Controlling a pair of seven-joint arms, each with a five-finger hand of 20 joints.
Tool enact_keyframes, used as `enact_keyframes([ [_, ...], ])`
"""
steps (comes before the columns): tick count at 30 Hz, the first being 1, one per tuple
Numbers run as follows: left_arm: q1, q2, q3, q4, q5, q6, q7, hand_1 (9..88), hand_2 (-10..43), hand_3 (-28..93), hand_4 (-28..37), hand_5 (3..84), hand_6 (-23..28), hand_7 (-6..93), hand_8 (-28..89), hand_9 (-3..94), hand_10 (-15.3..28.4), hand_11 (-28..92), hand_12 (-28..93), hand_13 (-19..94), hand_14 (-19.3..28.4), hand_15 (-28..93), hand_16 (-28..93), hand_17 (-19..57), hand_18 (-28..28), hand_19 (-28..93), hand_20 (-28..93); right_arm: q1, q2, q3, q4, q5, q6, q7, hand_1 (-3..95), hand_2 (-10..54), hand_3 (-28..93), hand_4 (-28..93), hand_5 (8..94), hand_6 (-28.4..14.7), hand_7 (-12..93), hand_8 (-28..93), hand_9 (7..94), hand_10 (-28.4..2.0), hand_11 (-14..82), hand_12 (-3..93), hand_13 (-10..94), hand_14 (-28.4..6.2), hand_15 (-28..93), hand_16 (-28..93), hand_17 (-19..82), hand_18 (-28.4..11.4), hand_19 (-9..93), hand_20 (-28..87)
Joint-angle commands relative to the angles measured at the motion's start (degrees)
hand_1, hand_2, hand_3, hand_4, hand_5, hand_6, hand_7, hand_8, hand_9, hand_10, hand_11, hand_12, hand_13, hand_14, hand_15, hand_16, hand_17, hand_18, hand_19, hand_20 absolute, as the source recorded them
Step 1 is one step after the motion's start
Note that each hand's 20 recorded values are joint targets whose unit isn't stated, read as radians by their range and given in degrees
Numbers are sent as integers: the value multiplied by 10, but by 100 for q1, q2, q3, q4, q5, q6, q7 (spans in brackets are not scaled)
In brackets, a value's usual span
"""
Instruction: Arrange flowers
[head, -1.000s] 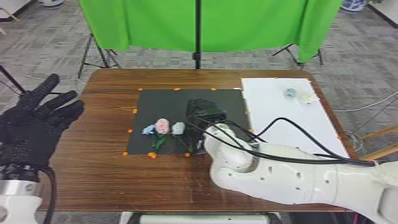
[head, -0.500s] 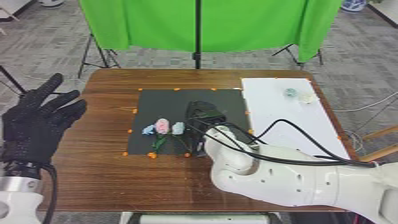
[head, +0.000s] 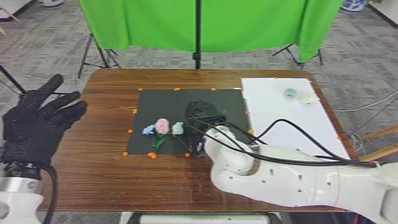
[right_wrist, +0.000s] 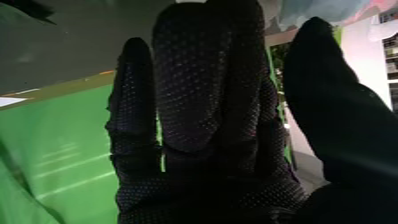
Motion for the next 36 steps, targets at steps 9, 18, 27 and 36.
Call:
enact_keyframes([
  [9, 129, -75, 8, -20, 38, 35, -25, 213, 86, 772, -283, 294, 60, 179, -115, 316, 206, 329, 101, 242, 283, 616, -130, -69, 255, 587, 257, 345, 113, -52, -177, -72, 384, 11, 377, -95, 777, -278, 716, 7, 178, -61, 895, -93, 290, 176, 854, -51, 538, 193, 364, -181, 884, 18],
  [18, 226, -80, -3, -63, 28, 99, 36, 212, 89, 769, -283, 295, 60, 179, -115, 323, 207, 322, 107, 248, 284, 613, -126, -70, 261, 591, 256, 546, 568, 273, -345, 92, 499, 21, 345, -68, 779, -263, 716, 7, 174, -118, 897, -97, 289, 176, 857, -53, 544, 193, 371, -181, 888, 12],
  [27, 249, -48, 41, -80, 18, 138, 86, 211, 90, 771, -283, 297, 61, 178, -114, 332, 213, 315, 112, 255, 284, 609, -124, -71, 263, 592, 254, 839, 1713, 795, -154, 778, 36, 273, 312, -45, 774, -250, 485, -32, 128, -115, 768, -142, 265, 156, 787, -84, 556, 164, 377, -200, 862, -27],
  [36, 350, -35, -11, -124, -18, 184, 199, 211, 90, 769, -283, 299, 61, 176, -114, 333, 212, 315, 114, 259, 284, 609, -123, -71, 264, 593, 253, 957, 2590, 583, 400, 1250, -821, 801, 305, -45, 772, -241, 399, -50, 100, -101, 764, -155, 268, 153, 801, -83, 568, 153, 417, -199, 885, -78],
])
